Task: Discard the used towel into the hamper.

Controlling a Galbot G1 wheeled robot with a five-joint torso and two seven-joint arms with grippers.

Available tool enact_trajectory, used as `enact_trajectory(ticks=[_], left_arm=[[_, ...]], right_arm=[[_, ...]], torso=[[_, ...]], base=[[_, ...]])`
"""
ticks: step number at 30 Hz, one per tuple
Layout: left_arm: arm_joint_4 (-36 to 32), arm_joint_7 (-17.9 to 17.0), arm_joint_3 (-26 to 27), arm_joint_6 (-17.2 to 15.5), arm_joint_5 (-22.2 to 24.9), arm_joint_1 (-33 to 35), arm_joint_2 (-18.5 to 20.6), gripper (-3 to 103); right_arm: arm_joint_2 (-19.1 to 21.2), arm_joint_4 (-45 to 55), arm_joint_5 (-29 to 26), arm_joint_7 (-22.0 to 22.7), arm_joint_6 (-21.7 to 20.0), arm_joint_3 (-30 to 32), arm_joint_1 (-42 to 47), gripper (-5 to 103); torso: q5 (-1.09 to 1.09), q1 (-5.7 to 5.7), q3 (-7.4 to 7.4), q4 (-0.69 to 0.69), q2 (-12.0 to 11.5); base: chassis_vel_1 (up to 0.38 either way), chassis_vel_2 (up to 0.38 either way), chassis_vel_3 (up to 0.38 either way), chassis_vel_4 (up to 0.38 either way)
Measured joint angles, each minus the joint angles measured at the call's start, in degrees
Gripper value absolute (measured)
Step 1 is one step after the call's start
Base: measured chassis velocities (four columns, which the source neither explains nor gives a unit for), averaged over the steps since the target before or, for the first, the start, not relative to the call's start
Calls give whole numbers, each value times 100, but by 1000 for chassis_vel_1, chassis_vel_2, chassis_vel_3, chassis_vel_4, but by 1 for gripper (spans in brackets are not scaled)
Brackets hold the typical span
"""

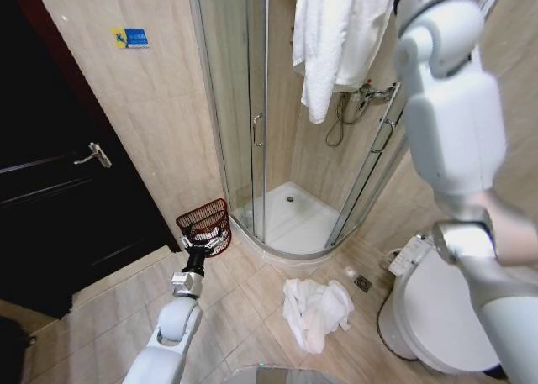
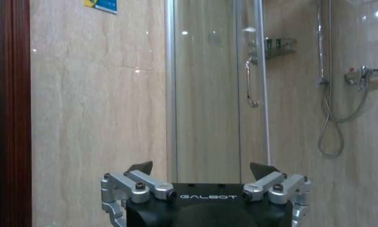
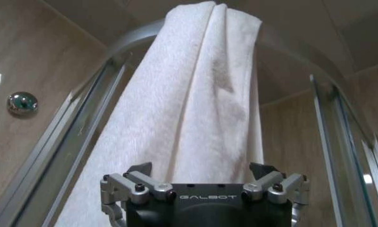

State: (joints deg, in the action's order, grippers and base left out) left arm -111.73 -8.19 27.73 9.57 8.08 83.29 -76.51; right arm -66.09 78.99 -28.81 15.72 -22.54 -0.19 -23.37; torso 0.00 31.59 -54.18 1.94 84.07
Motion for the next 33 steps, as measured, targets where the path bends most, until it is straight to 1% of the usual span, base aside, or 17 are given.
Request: enact_trajectory(ticks=[6, 9, 10, 11, 13, 14, 16, 17, 19, 20, 22, 24, 25, 28, 29, 32, 33], left_arm=[[15, 21, -54, 55, -92, -64, -21, 100], [23, 25, -61, 57, -102, -81, -34, 100], [15, 25, -65, 60, -107, -96, -52, 100], [2, 26, -62, 61, -105, -94, -52, 100], [-19, 25, -38, 71, -97, -80, -45, 100], [-19, 25, -38, 71, -97, -80, -45, 100], [-20, 25, -21, 104, -92, -69, -41, 100], [-20, 25, -21, 104, -92, -69, -41, 100], [-20, 24, -21, 126, -91, -59, -49, 100], [-20, 24, -21, 126, -91, -59, -49, 100], [-20, 24, -31, 142, -91, -51, -61, 100], [-21, 24, -32, 152, -91, -48, -67, 100], [-21, 24, -32, 152, -91, -48, -67, 100], [-35, 19, -11, 180, -80, -41, -53, 100], [-35, 19, -11, 180, -80, -41, -53, 100], [-21, 17, 8, 231, -76, -32, -42, 100], [-21, 17, 8, 231, -76, -32, -42, 100]], right_arm=[[-307, -607, -150, 5, -12, -324, -572, 100], [-397, -729, -150, 26, -11, -340, -664, 100], [-565, -948, -148, 96, -7, -295, -801, 100], [-592, -981, -147, 120, -4, -280, -824, 102], [-623, -1038, -151, 203, 2, -256, -858, 94], [-623, -1038, -151, 203, 2, -256, -858, 94], [-653, -1127, -209, 267, 12, -244, -889, 85], [-653, -1127, -209, 267, 12, -244, -889, 85], [-678, -1203, -349, 271, 18, -242, -923, 73], [-678, -1203, -349, 271, 18, -242, -923, 73], [-716, -1263, -573, 289, -2, -243, -961, 68], [-742, -1292, -751, 311, -44, -235, -988, 57], [-742, -1292, -751, 311, -44, -235, -988, 57], [-708, -1280, -848, 317, -61, -231, -994, 41], [-708, -1280, -848, 317, -61, -231, -994, 41], [-603, -1171, -886, 379, -61, -277, -980, 25], [-603, -1171, -886, 379, -61, -277, -980, 25]], torso=[[-1, -1, 1, 1, -1], [-2, -1, 1, 1, -1], [-2, -1, 1, 3, -2], [-2, 0, 1, 2, -2], [0, -1, 2, 1, -2], [0, -1, 2, 1, -2], [0, -2, 2, 0, -2], [0, -2, 2, 0, -2], [0, -1, 2, 0, -2], [0, -1, 2, 0, -2], [0, -1, 2, 1, -3], [-1, -2, 2, 2, -3], [-1, -2, 2, 2, -3], [0, -2, 2, 2, -3], [0, -2, 2, 2, -3], [0, -2, 2, 0, -3], [0, -2, 2, 0, -3]], base=[[0, 0, 0, 0], [0, 0, 0, 0], [0, 0, 0, 0], [0, 0, 0, 0], [0, 0, 0, 0], [0, 0, 0, 0], [0, 0, 0, 0], [0, 0, 0, 0], [0, 0, 0, 0], [0, 0, 0, 0], [0, 0, 0, 0], [0, 0, 0, 0], [0, 0, 0, 0], [0, 0, 0, 0], [0, 0, 0, 0], [0, 0, 0, 0], [0, 0, 0, 0]])
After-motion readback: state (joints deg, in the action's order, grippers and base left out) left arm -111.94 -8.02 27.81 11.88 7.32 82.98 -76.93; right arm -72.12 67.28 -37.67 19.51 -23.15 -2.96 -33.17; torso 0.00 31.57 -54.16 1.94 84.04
